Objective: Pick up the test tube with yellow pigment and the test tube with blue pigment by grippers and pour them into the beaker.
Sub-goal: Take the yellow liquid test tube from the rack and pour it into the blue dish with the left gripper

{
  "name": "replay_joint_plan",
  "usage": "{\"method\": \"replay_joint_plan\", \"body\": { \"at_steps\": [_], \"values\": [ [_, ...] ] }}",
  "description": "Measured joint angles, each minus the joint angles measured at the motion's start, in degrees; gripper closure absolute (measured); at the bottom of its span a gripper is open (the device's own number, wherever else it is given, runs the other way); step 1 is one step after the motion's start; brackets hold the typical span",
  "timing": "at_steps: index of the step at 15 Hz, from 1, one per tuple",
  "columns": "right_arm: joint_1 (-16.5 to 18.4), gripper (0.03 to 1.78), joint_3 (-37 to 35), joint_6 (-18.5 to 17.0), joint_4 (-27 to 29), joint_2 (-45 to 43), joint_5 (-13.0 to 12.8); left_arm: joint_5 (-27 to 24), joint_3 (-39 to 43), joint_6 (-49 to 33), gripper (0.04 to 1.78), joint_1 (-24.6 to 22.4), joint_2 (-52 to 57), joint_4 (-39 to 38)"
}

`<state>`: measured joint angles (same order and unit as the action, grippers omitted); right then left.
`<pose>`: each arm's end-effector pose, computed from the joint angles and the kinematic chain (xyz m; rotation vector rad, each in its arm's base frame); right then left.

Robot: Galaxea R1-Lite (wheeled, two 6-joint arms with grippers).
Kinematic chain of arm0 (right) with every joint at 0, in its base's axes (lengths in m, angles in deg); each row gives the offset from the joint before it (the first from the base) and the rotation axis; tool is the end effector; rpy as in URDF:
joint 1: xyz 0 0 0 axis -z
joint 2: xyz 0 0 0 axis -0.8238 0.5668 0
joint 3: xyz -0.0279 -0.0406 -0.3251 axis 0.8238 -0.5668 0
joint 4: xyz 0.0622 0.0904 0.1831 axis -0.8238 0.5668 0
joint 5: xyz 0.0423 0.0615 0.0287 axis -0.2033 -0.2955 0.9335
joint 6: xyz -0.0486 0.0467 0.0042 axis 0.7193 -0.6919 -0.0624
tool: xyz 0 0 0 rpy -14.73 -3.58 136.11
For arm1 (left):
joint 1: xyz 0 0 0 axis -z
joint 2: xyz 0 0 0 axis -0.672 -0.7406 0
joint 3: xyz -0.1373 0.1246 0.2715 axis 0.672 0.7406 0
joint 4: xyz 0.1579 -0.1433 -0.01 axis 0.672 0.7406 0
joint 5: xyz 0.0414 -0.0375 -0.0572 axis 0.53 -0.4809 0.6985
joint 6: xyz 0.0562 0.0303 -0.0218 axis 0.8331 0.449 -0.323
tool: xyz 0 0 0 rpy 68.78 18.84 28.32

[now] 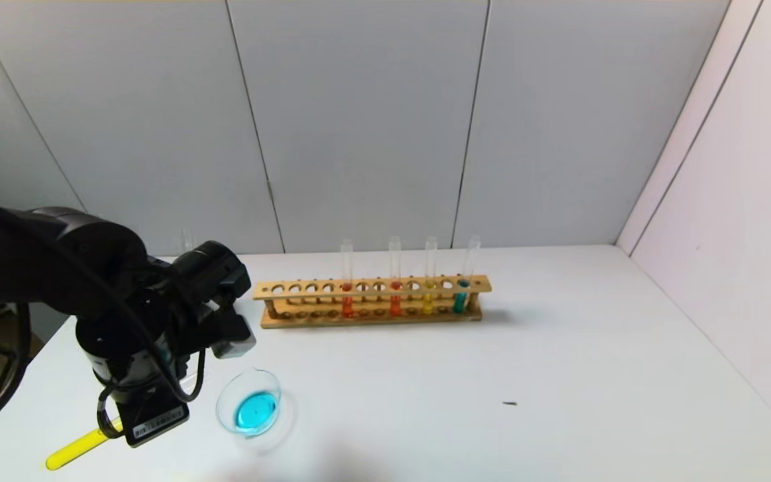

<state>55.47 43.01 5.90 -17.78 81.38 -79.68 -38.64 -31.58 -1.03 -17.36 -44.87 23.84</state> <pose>0.0184 0.0004 0.0765 0.0017 -0.0075 0.0053 0.2686 -0.0935 0.1243 0.9777 1.3198 -0.3014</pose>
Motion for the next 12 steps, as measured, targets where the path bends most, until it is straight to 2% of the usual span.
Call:
{"method": "replay_joint_plan", "body": {
  "at_steps": [5, 12],
  "values": [
    [0.0, 0.07, 0.0, 0.0, 0.0, 0.0, 0.0, 2.6, -2.7, 0.8, 1.53, -0.1, -5.5, 2.2],
    [0.0, 0.07, 0.0, 0.0, 0.0, 0.0, 0.0, 2.9, -6.2, 1.1, 1.53, 1.4, -11.6, 5.9]
  ]
}}
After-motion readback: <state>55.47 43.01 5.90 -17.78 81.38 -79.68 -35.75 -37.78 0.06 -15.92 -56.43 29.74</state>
